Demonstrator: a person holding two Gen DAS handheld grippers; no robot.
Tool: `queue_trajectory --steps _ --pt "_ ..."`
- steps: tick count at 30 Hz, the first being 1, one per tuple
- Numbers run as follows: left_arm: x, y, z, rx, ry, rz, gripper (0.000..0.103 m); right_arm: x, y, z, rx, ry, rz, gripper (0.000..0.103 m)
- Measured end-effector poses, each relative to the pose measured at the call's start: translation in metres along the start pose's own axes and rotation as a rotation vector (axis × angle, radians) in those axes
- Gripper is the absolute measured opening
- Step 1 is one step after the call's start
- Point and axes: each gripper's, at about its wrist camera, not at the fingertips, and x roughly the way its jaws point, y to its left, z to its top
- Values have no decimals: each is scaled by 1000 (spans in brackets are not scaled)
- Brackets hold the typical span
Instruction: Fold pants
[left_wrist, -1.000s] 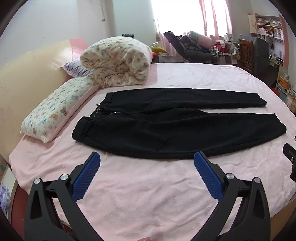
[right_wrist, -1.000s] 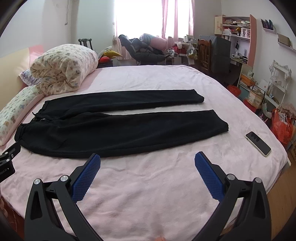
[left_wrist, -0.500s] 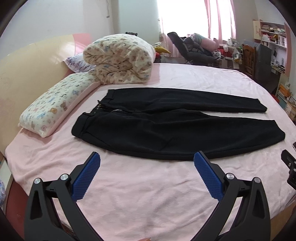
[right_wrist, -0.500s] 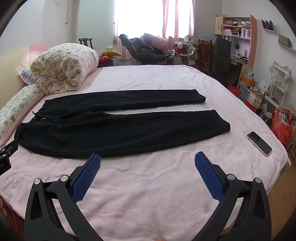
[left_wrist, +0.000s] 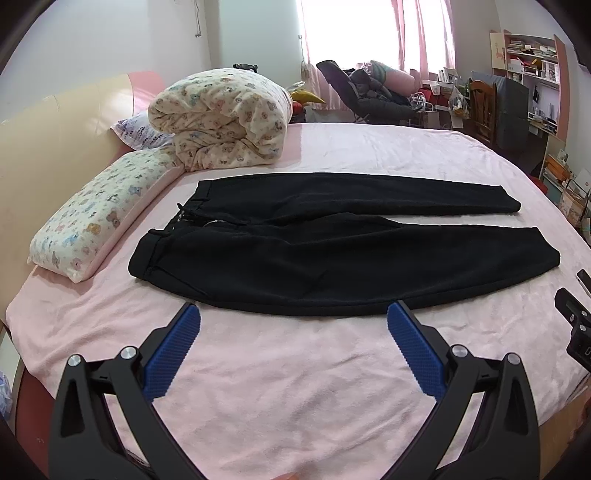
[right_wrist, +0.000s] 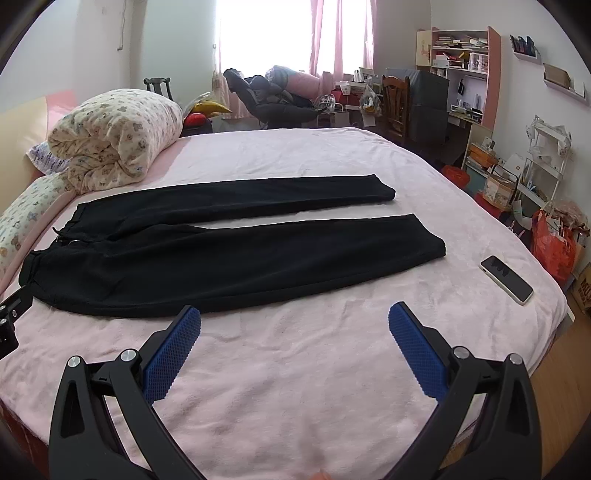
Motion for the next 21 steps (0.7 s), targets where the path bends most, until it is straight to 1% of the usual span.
queue_trajectory --steps 21 --pt "0 0 1 -9 -4 -5 101 -1 1 0 -3 -3 16 102"
